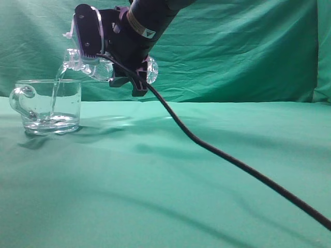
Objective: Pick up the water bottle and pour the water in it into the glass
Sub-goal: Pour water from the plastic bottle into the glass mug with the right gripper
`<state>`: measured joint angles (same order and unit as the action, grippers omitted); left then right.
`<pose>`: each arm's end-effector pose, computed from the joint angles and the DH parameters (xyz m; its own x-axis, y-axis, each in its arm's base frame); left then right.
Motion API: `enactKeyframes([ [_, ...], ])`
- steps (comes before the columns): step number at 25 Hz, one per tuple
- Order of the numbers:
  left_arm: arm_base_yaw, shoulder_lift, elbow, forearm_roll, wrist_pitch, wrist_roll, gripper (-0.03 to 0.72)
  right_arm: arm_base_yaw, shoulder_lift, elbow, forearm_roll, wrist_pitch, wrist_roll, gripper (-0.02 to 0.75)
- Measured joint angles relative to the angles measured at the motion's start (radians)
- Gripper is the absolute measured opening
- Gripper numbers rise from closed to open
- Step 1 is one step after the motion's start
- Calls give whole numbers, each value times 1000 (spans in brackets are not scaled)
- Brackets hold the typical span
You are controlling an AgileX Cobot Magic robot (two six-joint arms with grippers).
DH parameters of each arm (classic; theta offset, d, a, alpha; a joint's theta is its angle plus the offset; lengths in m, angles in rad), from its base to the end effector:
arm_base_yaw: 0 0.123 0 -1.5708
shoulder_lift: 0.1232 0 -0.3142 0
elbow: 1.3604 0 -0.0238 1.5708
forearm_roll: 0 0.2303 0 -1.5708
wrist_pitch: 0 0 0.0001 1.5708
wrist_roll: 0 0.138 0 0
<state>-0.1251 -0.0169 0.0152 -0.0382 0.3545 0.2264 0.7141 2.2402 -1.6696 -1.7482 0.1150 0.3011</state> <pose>0.0474 -0.0078 0.1642 -0.2295 0.2198 -0.9482 0.1843 0.9664 0.1794 0.4345 0.3558 0.1964 0.5288 -0.8467 -0.0593 -0.4052 -0.1905 -0.8942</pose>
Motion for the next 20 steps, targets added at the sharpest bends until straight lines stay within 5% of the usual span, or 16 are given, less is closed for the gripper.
enactKeyframes([
  [20, 0, 0, 0, 0, 0, 0, 0, 0, 0, 0, 0, 0, 0, 327],
])
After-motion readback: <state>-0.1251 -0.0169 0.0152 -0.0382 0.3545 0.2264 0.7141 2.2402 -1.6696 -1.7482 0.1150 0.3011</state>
